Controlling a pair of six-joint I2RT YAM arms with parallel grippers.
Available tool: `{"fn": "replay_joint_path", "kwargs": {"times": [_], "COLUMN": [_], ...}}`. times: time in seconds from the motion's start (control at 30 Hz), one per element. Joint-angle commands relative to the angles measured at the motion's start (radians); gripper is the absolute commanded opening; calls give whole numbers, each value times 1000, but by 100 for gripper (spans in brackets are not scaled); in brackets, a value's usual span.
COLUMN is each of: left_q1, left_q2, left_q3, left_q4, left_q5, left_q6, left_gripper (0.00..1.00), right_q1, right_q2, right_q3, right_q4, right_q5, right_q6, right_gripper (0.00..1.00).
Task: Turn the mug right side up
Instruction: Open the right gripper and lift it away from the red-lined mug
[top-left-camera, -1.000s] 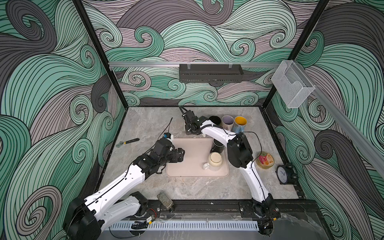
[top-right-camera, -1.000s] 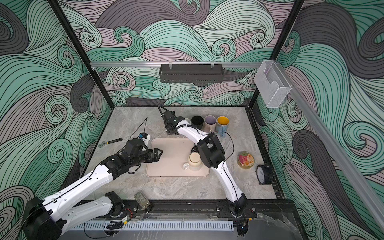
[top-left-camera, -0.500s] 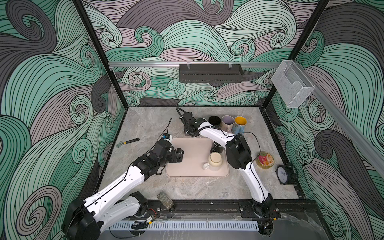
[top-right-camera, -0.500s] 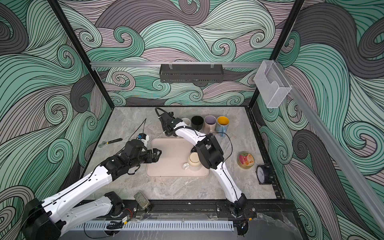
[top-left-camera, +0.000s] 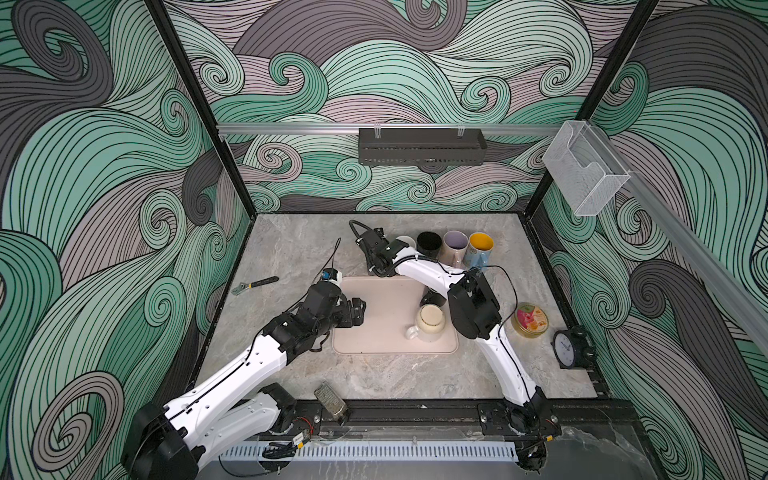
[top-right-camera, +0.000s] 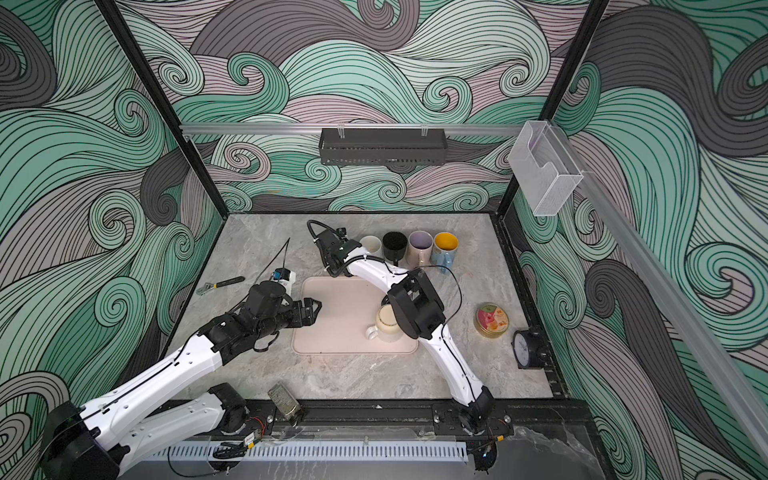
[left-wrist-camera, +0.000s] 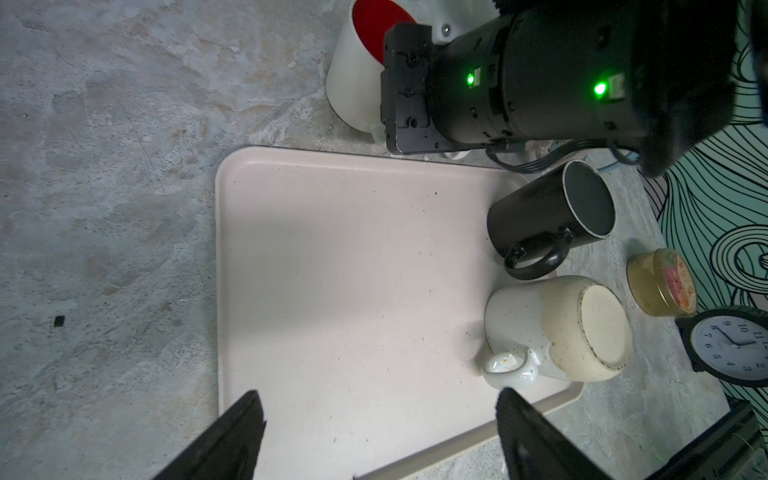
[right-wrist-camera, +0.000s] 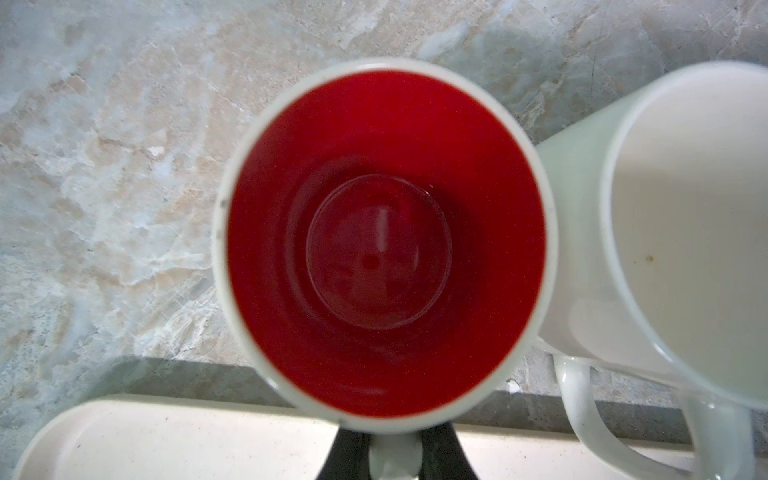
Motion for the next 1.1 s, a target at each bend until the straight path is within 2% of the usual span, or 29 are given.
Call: {"fn": "replay_joint_path", "kwargs": {"times": [0.0,0.2,0.47,0.7,0.87,1.07], "left_q1": [-4,-3,-3,-3,-5,-72], "left_q2": [-23,-33,-35,-15,15,83], "left_q3": [-12,-26,-32,-26,4,67], "left_q4": [13,26,33,42,12,-35], "left_q5": [-28,-30,-24,-19,-6,-19], "left_q6": [-11,-12,-5,36,78,123], "left_gripper": [89,90,90,90,89,88], "right_q1": [1,1,1,1,3,-7], "right_q2": [16,-13,-91,-268,-414,-583], "right_q3": [5,-47,-127,-249,-392,-569], "right_q4": [29,77,111,168,291,364], "right_q5": [34,12,8,-27,-135,-187], "right_q6": [25,32,24,-40,-150,-186], "right_gripper": [21,32,38,39,42,46]}}
